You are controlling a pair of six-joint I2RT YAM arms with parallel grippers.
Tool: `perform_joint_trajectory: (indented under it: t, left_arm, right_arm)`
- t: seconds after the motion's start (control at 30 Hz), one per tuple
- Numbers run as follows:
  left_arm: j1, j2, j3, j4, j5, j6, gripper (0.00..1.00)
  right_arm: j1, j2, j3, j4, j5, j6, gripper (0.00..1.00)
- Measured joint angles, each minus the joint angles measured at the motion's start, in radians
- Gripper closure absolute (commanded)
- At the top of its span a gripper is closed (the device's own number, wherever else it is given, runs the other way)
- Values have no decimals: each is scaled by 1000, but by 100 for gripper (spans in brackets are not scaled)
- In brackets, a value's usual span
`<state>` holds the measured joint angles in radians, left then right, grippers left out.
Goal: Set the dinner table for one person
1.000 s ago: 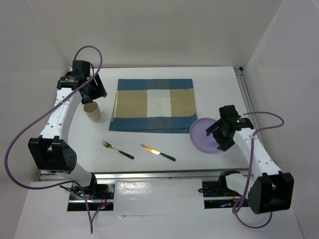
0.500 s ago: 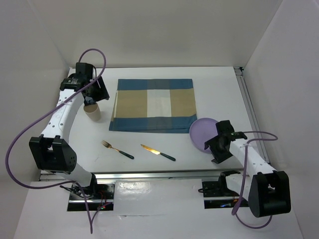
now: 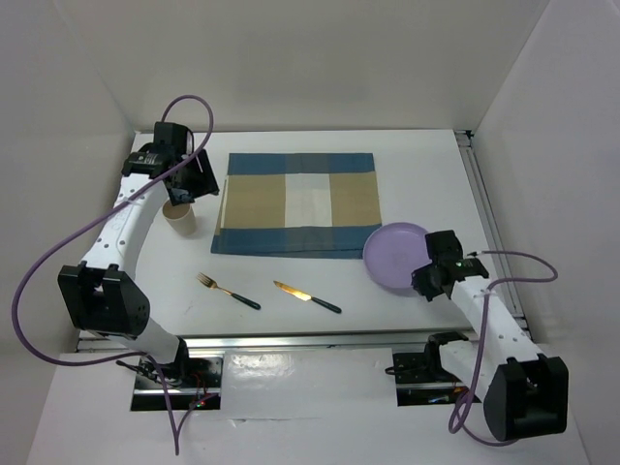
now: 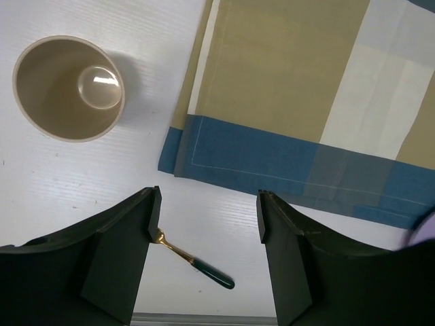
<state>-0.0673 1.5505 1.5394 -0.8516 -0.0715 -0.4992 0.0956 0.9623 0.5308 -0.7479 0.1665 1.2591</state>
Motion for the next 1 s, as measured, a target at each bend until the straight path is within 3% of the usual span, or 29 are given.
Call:
perform_joint_trajectory:
  t: [0.17, 0.27, 0.47, 0.73, 1.0]
  left_arm:
    - [-7, 0, 0, 7, 29, 0, 25]
    - [-8, 0, 0, 12, 38, 0, 25]
    - [-8, 0, 0, 14, 24, 0, 25]
    - [-8, -4, 4, -8, -6, 0, 24]
    - [-8, -7, 5, -22, -31, 0, 20]
  right_arm:
    - [0, -66, 164, -88, 95, -92, 100]
    - [0, 4, 331, -70, 103, -195, 100]
    - [14, 331, 606, 98, -65, -366, 100]
    - [211, 915, 1051, 190, -249, -482, 100]
    - [264, 1185, 1256, 183, -351, -525, 100]
